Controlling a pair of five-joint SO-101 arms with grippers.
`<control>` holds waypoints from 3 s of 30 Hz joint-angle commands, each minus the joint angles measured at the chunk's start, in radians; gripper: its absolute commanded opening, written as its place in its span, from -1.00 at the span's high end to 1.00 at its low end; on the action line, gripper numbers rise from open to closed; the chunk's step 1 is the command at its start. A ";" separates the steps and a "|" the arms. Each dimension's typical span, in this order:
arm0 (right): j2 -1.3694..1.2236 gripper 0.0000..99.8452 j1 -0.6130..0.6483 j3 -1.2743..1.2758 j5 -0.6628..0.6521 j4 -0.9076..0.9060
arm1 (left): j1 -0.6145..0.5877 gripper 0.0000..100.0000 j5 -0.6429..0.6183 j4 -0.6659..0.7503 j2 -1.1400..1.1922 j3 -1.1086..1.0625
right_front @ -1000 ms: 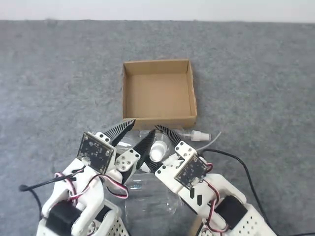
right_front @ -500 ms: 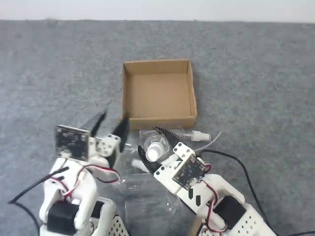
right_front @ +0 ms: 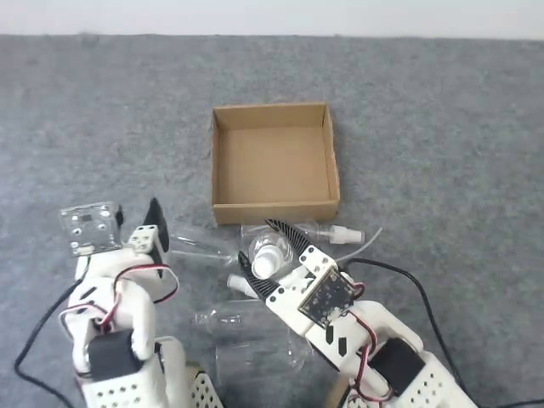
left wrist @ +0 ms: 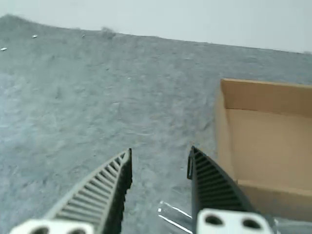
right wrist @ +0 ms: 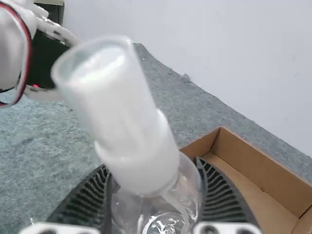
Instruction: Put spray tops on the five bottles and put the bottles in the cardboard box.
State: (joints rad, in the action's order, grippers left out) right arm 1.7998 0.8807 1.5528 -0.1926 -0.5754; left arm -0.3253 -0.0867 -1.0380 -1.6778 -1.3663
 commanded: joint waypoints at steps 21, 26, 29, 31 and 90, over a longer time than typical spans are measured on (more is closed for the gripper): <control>0.008 0.82 -0.010 -0.281 -0.014 0.025 | -0.063 0.65 -0.017 0.166 -0.008 -0.140; -0.054 0.82 -0.010 -0.408 -0.015 0.084 | -0.063 0.65 -0.017 0.161 -0.008 -0.140; -0.171 0.82 -0.044 -0.497 -0.015 0.148 | -0.066 0.65 -0.017 0.158 -0.008 -0.140; -0.274 0.82 -0.071 -0.554 -0.015 0.186 | -0.068 0.65 -0.017 0.158 -0.008 -0.142; -2.315 0.81 -0.295 -1.729 0.252 0.513 | -0.063 0.65 -0.011 0.160 -0.008 -0.151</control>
State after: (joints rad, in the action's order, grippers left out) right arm -0.5063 0.5984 -0.0506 -0.0054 -0.0875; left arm -0.3882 -0.0867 -0.9060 -1.6717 -1.5136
